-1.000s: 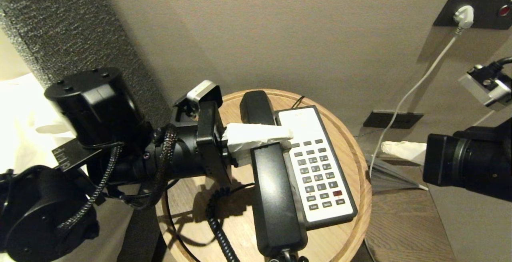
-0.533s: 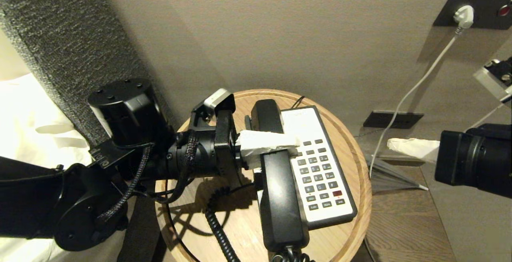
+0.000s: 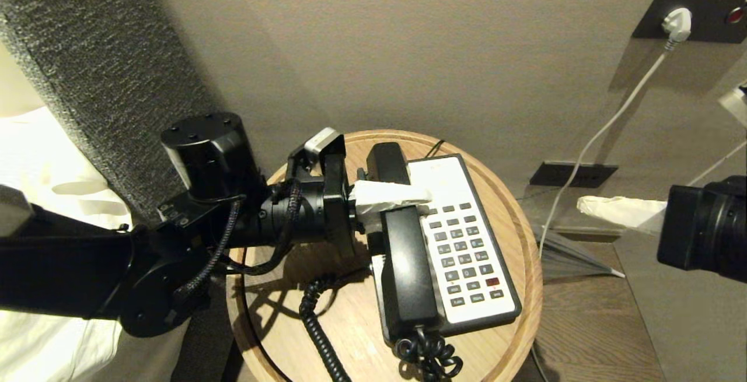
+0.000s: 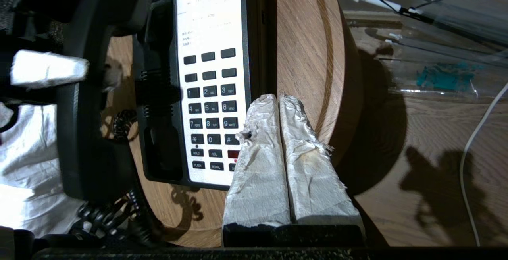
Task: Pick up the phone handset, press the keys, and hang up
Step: Put the handset back
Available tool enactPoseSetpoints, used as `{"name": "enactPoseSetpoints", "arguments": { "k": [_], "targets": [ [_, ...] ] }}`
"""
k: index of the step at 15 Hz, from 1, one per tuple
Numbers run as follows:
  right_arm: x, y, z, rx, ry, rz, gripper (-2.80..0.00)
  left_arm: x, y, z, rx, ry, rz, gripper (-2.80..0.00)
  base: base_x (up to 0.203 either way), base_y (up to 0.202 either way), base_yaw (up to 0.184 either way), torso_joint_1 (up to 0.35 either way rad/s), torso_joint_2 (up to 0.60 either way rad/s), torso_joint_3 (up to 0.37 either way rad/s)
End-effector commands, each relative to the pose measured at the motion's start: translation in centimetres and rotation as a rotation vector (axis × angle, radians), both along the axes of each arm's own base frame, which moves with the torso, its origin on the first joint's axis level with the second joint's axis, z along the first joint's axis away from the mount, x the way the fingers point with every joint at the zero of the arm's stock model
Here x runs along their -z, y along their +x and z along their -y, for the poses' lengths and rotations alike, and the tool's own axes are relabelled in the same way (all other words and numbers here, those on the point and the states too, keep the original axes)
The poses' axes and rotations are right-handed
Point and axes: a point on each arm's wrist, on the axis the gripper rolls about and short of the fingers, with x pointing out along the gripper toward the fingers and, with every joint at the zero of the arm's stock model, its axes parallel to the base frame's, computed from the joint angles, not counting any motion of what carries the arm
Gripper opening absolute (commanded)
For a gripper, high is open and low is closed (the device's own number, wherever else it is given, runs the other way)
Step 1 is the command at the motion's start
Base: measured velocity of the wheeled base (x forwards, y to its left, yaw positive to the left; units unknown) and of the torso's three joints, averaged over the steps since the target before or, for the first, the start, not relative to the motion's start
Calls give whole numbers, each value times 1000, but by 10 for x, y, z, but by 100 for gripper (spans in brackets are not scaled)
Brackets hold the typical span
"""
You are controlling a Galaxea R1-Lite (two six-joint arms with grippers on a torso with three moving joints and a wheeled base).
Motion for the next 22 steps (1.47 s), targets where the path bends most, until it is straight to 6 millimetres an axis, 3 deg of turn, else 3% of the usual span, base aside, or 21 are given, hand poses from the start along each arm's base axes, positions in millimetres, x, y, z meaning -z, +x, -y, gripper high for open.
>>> {"name": "enactPoseSetpoints", "arguments": {
  "k": [1, 7, 14, 22],
  "targets": [
    [-2, -2, 2, 0, 8, 8, -280, 9, 9, 5, -15, 4, -18, -280, 0, 0, 0, 0, 0, 0],
    [-1, -4, 3, -3, 13, 10, -280, 17, 17, 10, -76, -15, -14, -280, 0, 0, 0, 0, 0, 0],
    [-4, -4, 3, -6, 18, 18, -280, 9, 18, -2, -45, -28, -49, -280, 0, 0, 0, 0, 0, 0],
    [-5, -5, 3, -10, 21, 23, -280, 18, 24, 0, -36, -13, -69, -280, 0, 0, 0, 0, 0, 0]
  ]
}}
